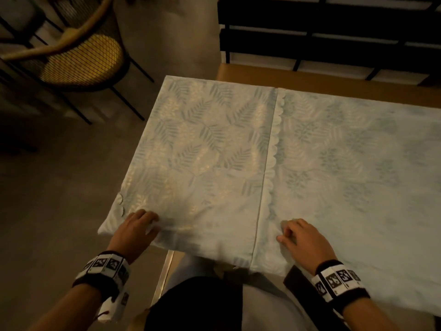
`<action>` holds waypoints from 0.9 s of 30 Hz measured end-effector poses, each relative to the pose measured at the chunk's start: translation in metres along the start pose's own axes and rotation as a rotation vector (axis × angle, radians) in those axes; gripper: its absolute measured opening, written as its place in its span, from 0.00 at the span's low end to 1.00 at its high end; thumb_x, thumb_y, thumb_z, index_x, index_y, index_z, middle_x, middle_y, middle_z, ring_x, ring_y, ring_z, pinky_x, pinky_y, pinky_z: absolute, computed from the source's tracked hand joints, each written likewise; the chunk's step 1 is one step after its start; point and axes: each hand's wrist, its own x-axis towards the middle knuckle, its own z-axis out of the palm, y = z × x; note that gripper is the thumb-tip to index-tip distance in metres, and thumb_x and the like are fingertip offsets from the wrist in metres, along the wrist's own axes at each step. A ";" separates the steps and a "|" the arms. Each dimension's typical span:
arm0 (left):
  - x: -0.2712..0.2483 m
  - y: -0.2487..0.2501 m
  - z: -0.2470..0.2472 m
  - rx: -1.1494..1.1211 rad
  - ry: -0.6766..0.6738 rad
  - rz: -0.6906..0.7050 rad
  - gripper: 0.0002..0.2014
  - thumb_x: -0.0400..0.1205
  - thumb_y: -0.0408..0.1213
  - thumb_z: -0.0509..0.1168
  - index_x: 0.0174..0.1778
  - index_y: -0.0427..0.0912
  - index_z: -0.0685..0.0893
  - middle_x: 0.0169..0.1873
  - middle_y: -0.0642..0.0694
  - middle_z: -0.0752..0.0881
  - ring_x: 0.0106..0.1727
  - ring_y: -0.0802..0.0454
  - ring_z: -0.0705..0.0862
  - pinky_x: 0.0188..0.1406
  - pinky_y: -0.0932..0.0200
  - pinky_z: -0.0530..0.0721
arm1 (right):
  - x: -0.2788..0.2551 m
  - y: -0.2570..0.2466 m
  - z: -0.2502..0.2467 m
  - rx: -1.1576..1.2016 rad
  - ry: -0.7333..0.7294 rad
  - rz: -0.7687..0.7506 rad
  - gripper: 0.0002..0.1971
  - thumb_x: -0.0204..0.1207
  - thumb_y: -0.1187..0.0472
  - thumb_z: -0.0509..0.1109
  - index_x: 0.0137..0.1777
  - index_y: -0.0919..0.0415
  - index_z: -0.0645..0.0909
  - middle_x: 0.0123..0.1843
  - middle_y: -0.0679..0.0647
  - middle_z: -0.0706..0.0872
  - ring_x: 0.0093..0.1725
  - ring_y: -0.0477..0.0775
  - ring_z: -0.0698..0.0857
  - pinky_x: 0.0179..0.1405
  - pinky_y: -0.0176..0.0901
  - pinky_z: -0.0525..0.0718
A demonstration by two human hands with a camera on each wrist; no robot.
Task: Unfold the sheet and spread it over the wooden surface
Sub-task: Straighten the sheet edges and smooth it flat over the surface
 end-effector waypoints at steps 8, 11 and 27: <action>-0.001 -0.060 -0.014 -0.116 0.064 -0.656 0.30 0.76 0.57 0.68 0.65 0.36 0.78 0.61 0.36 0.80 0.63 0.36 0.77 0.65 0.41 0.77 | 0.015 -0.104 0.019 -0.018 -0.142 -0.251 0.10 0.77 0.39 0.64 0.46 0.43 0.73 0.45 0.40 0.75 0.45 0.47 0.78 0.41 0.45 0.81; 0.001 -0.081 -0.014 -0.218 0.097 -0.689 0.21 0.80 0.52 0.65 0.54 0.35 0.81 0.52 0.37 0.82 0.55 0.38 0.80 0.53 0.46 0.77 | 0.026 -0.152 0.046 -0.079 -0.232 -0.324 0.16 0.75 0.34 0.60 0.49 0.45 0.75 0.49 0.44 0.76 0.49 0.51 0.79 0.44 0.47 0.81; 0.000 -0.175 -0.025 -1.357 0.205 -0.970 0.18 0.81 0.53 0.65 0.50 0.40 0.85 0.48 0.43 0.89 0.51 0.43 0.88 0.48 0.46 0.87 | 0.044 -0.247 0.122 -0.295 -0.259 -0.350 0.09 0.81 0.41 0.60 0.55 0.41 0.71 0.53 0.47 0.82 0.50 0.56 0.83 0.47 0.53 0.82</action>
